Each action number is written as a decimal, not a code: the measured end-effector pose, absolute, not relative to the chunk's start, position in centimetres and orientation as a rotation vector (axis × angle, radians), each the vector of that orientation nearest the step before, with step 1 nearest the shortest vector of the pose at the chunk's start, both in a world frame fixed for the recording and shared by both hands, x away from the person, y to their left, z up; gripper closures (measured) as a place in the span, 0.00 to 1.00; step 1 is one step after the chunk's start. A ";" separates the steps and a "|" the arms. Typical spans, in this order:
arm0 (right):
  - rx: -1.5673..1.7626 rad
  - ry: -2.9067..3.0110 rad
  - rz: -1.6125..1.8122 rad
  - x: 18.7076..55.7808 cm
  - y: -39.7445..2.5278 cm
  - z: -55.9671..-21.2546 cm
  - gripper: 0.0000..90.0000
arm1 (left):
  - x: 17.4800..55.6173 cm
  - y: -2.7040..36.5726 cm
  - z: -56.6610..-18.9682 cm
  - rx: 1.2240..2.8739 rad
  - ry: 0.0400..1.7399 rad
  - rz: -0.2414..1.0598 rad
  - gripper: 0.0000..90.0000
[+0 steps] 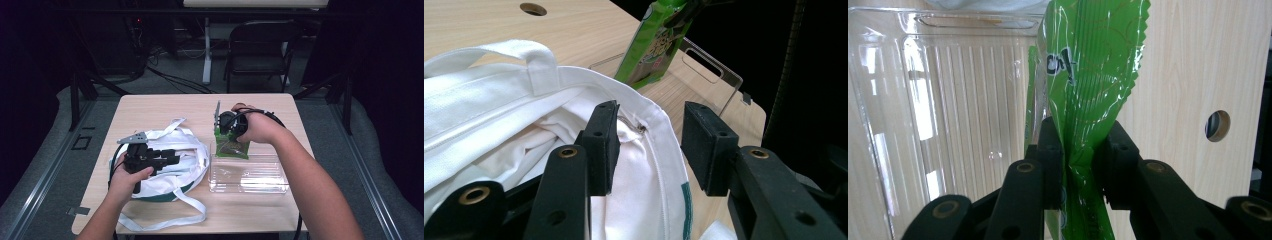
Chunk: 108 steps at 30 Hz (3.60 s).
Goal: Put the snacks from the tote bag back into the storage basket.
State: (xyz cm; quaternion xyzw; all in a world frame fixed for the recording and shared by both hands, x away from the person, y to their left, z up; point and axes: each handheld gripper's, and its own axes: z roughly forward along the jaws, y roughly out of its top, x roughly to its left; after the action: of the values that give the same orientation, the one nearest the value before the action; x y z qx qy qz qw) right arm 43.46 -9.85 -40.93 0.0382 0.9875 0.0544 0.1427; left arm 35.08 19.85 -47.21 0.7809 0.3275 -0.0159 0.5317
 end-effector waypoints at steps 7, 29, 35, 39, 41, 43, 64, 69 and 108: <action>0.104 2.855 0.159 44.2 -9.6 -42.0 0.82 | 35.1 20.1 -47.3 1.858 0.789 -0.033 0.65; 0.037 2.848 0.158 45.0 -8.6 -43.6 0.82 | 34.8 20.9 -47.4 1.847 0.817 -0.022 0.65; 0.040 2.855 0.167 45.1 -8.7 -44.2 0.81 | 34.7 21.0 -47.4 1.848 0.822 -0.015 0.65; 0.035 2.856 0.172 45.2 -8.9 -44.2 0.79 | 34.7 20.9 -47.5 1.847 0.824 -0.021 0.65; 0.043 2.846 0.165 45.2 -8.9 -44.2 0.77 | 34.7 20.9 -47.4 1.849 0.820 -0.019 0.65; 0.052 2.851 0.173 45.2 -9.0 -44.2 0.75 | 34.7 20.9 -47.4 1.850 0.819 -0.019 0.65; 0.146 2.806 0.239 45.2 -8.9 -43.3 0.54 | 34.7 21.0 -47.3 1.838 0.828 -0.012 0.64; 0.147 2.790 0.254 45.1 -8.8 -43.0 0.51 | 34.8 21.0 -47.3 1.843 0.828 -0.013 0.64; 0.215 2.725 0.363 43.3 -10.2 -39.5 0.48 | 35.3 20.7 -47.2 1.830 0.822 -0.021 0.64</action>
State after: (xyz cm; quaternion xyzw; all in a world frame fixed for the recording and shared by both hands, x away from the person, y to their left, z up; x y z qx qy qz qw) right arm 43.27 -10.25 -39.45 0.0764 0.9700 0.1293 0.1909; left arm 35.35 20.68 -47.24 0.7690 0.3455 -0.0090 0.5377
